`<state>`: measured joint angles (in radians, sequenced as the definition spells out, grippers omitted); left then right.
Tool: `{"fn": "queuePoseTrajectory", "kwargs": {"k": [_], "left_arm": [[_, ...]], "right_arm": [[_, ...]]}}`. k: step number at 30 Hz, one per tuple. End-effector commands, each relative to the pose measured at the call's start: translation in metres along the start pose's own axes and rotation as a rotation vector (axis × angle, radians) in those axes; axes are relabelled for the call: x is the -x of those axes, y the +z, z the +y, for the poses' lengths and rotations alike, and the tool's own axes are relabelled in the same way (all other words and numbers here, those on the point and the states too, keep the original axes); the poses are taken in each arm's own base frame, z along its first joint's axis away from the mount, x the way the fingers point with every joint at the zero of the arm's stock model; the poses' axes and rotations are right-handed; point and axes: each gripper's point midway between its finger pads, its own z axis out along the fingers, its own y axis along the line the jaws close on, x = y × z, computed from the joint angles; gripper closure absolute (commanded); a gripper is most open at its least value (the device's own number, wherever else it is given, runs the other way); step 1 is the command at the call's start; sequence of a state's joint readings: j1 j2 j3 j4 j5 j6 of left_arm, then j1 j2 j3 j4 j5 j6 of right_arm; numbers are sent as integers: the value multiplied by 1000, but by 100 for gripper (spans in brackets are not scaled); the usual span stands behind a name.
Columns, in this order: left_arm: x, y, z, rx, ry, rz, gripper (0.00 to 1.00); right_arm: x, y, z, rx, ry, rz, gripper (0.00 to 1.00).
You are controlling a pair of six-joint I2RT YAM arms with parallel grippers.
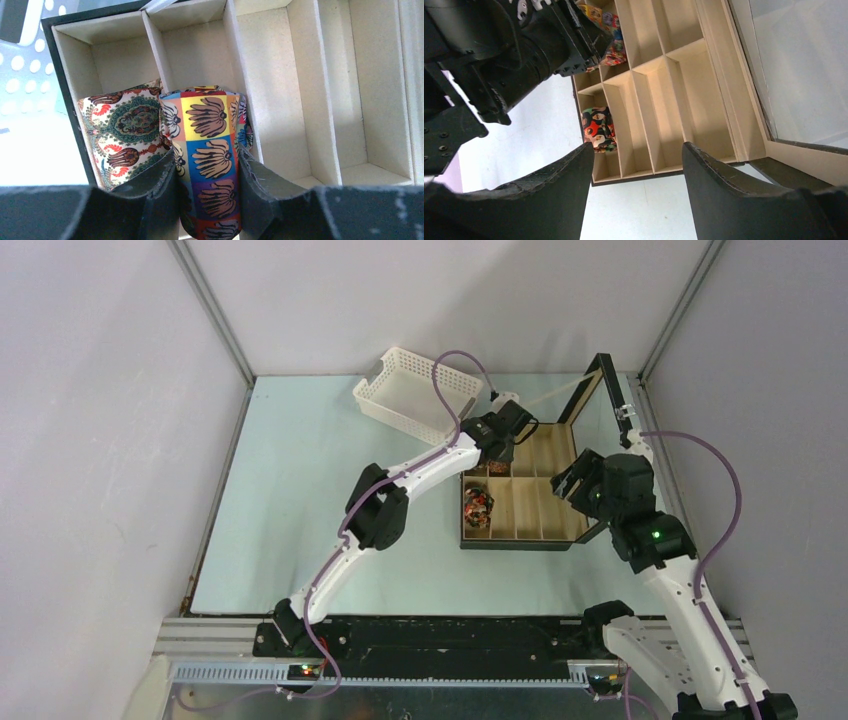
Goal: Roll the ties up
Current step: Place the tie in the storage box.
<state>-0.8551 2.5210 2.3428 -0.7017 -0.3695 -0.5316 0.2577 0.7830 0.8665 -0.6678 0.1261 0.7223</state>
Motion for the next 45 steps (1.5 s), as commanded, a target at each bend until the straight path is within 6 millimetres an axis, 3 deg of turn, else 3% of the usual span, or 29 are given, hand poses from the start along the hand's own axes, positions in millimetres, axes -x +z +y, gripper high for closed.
{"fn": "queuePoseTrajectory", "kwargs": {"k": [1,4,8,18,20,27,31,38,45], "left_arm": [[-6,-12,10,3,35,53,78],[-7,-12,7,-5,42,55,89],[-16,-8,14,21,62,85,98],[-52,-9,42,84,125,175,100],[-58,-10,48,93,128,181,100],[-63,-10,50,93,126,186,100],[-65,-9,51,97,127,190,100],[-76,-14,64,116,150,208,100],[-94,-26,85,140,169,242,100]], "right_arm": [[-8,5,-13,-53,9,24,32],[-9,5,-13,-53,9,26,32],[-8,5,-13,-53,9,25,32],[-8,7,-5,-14,-16,29,32],[-9,7,7,50,-63,39,32],[-19,-18,96,369,-314,68,29],[-10,-30,121,425,-361,43,29],[36,-34,104,309,-326,-78,28],[47,-33,92,276,-281,-90,28]]}}
